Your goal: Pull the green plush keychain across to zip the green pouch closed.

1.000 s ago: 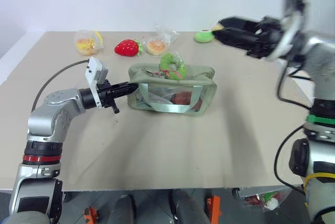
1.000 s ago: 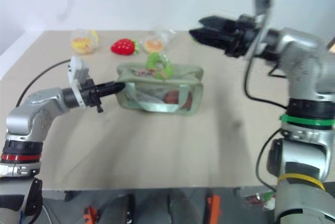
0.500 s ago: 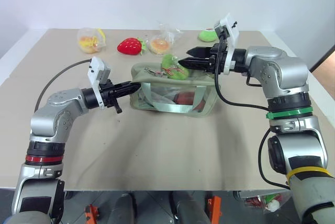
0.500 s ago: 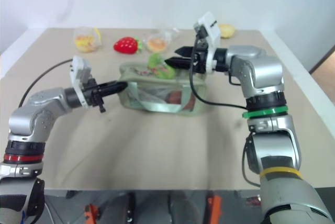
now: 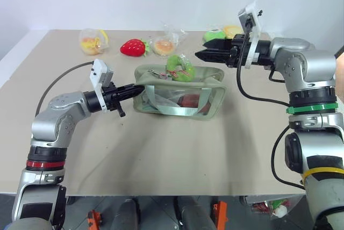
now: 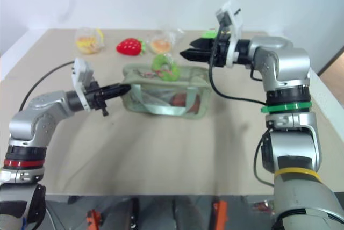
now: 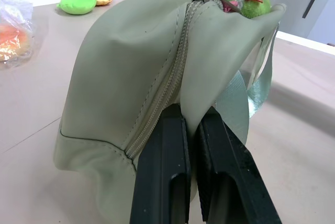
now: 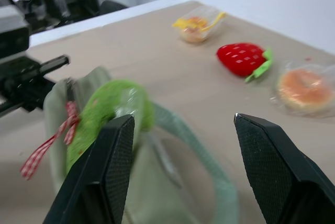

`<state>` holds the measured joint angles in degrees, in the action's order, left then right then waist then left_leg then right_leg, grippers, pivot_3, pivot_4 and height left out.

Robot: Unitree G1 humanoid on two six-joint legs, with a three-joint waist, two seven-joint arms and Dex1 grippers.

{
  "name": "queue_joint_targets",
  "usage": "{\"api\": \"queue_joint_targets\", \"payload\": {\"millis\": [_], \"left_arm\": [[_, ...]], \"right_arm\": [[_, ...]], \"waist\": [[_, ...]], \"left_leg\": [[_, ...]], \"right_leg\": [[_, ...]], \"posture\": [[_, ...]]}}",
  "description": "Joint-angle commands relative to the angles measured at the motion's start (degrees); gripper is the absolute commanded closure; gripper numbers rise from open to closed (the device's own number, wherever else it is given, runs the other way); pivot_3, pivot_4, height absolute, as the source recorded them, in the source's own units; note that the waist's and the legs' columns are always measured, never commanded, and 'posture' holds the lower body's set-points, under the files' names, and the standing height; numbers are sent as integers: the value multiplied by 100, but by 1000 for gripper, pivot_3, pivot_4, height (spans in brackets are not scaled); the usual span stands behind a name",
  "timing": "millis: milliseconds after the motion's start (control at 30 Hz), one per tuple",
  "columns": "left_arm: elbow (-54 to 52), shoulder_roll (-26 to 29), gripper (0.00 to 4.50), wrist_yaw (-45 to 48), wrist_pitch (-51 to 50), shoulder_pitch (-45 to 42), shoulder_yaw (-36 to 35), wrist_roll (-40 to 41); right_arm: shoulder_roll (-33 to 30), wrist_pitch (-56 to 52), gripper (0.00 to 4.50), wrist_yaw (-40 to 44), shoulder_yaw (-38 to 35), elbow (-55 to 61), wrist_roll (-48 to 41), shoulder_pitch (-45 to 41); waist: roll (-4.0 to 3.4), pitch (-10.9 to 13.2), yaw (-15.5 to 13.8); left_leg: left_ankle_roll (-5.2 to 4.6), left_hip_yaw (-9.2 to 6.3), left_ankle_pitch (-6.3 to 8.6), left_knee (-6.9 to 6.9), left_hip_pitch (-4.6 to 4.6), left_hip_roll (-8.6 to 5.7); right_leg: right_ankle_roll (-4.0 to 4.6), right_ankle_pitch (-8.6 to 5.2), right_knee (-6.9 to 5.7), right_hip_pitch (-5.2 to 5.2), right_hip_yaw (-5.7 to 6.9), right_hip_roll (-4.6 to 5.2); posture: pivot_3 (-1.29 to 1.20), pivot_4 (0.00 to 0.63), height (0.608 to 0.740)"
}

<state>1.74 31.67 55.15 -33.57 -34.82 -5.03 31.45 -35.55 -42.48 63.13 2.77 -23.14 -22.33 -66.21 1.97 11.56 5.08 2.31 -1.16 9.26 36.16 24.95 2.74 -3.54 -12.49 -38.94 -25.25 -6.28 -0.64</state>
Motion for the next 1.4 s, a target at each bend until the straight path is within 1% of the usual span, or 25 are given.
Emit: {"api": "queue_joint_targets", "payload": {"millis": [33,433,467,500,533,567,600,633,700,733,767,900,1033,1133,1233,1400], "left_arm": [[54,-35,4500,17,13,-47,139,-72],[44,-4,4500,-5,58,40,117,-81],[45,-3,4500,-12,60,42,115,-82],[47,-2,4500,-16,61,43,114,-83],[46,-1,4500,-22,62,45,111,-82],[32,-3,4500,-31,60,56,108,-79],[23,-5,4500,-39,59,64,105,-76],[17,-8,4500,-47,57,69,102,-73],[14,-9,4500,-55,61,76,101,-68],[15,-10,4500,-55,65,78,103,-65],[12,-14,4500,-60,66,80,107,-63],[25,-35,4500,-70,80,89,126,-63],[35,-64,4500,-75,85,88,153,-61],[82,-95,4500,-69,101,69,172,-79],[129,-121,4500,-54,121,49,180,-87],[280,-164,4500,-24,211,-39,231,-96]], "right_arm": [[62,-110,1386,77,51,398,-69,-38],[207,-319,1386,298,439,679,18,113],[216,-323,1617,292,454,662,28,114],[222,-327,1940,288,462,648,33,114],[225,-320,2057,287,484,624,49,112],[222,-320,2662,284,501,614,56,117],[219,-310,2662,284,513,608,63,121],[216,-303,3304,286,521,605,69,124],[225,-286,3848,275,527,580,97,110],[231,-275,4351,262,530,553,121,95],[230,-260,4490,258,532,532,142,88],[183,-153,4490,275,547,388,277,-1],[-80,-53,4490,569,433,161,300,-296],[-291,-79,4490,769,59,-99,85,-713],[-534,-235,4490,1017,-180,-41,-193,-966],[-669,-289,4490,910,-64,50,-127,-904]], "waist": [[0,0,-1],[0,0,-32],[0,0,-33],[0,0,-34],[0,0,-34],[0,0,-34],[0,0,-36],[0,0,-37],[0,0,-39],[0,0,-39],[0,0,-40],[0,0,-42],[0,0,-57],[-3,2,-83],[-13,10,-97],[-14,10,-63]], "left_leg": [[0,1,0,2,0,0],[0,-1,0,3,1,0],[0,0,0,3,2,0],[0,0,0,3,2,0],[0,1,0,4,2,0],[0,0,0,4,3,0],[0,1,0,4,2,0],[0,0,0,4,2,0],[0,0,0,4,2,0],[0,0,0,4,2,0],[0,0,0,4,2,0],[0,0,0,4,2,0],[0,0,0,4,2,-1],[0,-1,0,3,7,-2],[0,-1,0,3,16,-4],[1,0,1,-18,17,-2]], "right_leg": [[0,0,0,0,0,0],[6,-3,0,0,0,0],[6,-3,0,0,0,0],[6,-3,0,0,0,1],[6,-4,0,0,0,1],[6,-4,0,0,0,1],[6,-4,0,0,0,1],[6,-4,0,0,0,1],[8,-5,0,-1,1,1],[8,-5,0,-1,1,0],[8,-5,0,-1,1,1],[8,-5,0,-1,1,1],[9,-5,1,-1,1,1],[10,-6,4,-2,3,2],[9,-5,10,-5,4,5],[-4,2,30,-6,4,5]], "posture": [[0,150,740],[0,150,740],[0,150,740],[0,150,740],[0,150,740],[0,150,740],[0,150,740],[0,150,740],[0,150,740],[0,150,740],[0,150,740],[0,150,740],[0,150,740],[0,150,740],[0,150,740],[0,150,740]]}}
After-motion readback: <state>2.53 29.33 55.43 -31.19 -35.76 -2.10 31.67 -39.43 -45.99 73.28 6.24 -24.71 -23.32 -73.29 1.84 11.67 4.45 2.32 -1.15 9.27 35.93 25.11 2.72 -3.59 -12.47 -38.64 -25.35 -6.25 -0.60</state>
